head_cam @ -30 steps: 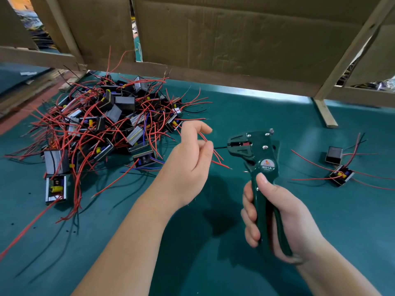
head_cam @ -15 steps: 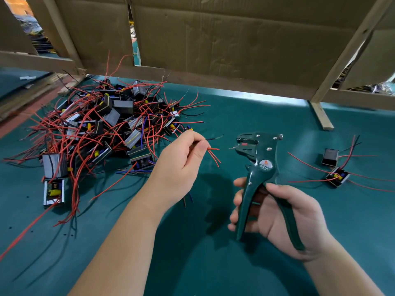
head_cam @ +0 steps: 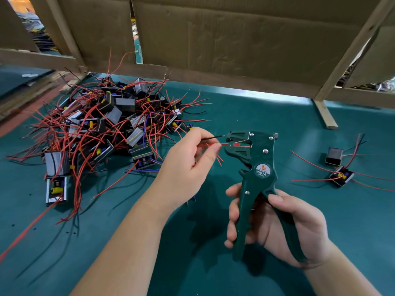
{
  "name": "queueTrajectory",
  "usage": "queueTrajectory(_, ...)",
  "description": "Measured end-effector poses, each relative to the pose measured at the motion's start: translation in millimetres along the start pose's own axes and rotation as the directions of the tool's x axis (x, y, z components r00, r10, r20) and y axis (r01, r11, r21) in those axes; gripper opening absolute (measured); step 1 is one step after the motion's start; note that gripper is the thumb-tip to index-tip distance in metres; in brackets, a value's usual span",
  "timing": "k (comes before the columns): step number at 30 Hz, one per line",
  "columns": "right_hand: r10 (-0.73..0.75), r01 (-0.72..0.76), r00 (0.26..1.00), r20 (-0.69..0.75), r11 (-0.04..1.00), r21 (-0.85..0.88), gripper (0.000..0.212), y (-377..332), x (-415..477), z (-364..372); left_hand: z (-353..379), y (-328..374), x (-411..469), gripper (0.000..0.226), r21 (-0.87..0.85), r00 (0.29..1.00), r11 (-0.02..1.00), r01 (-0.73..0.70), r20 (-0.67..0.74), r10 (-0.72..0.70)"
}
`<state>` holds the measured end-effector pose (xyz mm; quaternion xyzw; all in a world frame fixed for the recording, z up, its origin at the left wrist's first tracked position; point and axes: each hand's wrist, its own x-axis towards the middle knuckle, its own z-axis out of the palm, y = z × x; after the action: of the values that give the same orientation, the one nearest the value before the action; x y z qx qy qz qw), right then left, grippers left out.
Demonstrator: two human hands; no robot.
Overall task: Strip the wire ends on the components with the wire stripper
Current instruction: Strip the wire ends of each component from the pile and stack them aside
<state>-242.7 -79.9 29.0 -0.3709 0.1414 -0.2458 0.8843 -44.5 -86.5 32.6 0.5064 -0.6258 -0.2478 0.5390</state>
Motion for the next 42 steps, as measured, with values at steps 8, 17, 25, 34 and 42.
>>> queueTrajectory(8, -0.006, 0.001, 0.998, -0.065, 0.996, -0.084, 0.052, -0.6, -2.2, 0.1, -0.1, 3.4, -0.1, 0.006, -0.041, 0.999, 0.999, -0.035, 0.006, 0.036)
queueTrajectory(17, -0.001, -0.012, 0.995, -0.105, 0.993, -0.118, 0.05, -1.6, -2.8, 1.7, -3.0, 6.6, -0.2, 0.007, 0.006, 0.999, 1.0, -0.031, 0.022, 0.031)
queueTrajectory(25, -0.069, -0.002, 0.918, -0.391, 0.984, -0.179, 0.054, 8.6, 4.5, 10.5, -7.0, -1.2, 0.1, 0.013, 0.177, 0.994, 0.983, 0.049, 0.085, -0.064)
queueTrajectory(34, -0.305, 0.313, 0.876, -0.373, 0.949, -0.039, 0.048, -3.3, 4.0, -1.3, 2.3, -1.7, -2.6, 0.027, 0.209, 0.997, 0.975, 0.072, 0.013, -0.076)
queueTrajectory(42, -0.345, 0.332, 0.91, -0.232, 0.939, -0.093, 0.074, 3.0, 8.4, 2.6, 18.4, 0.3, -6.7, 0.025, 0.13, 0.984, 0.983, 0.132, 0.102, -0.146)
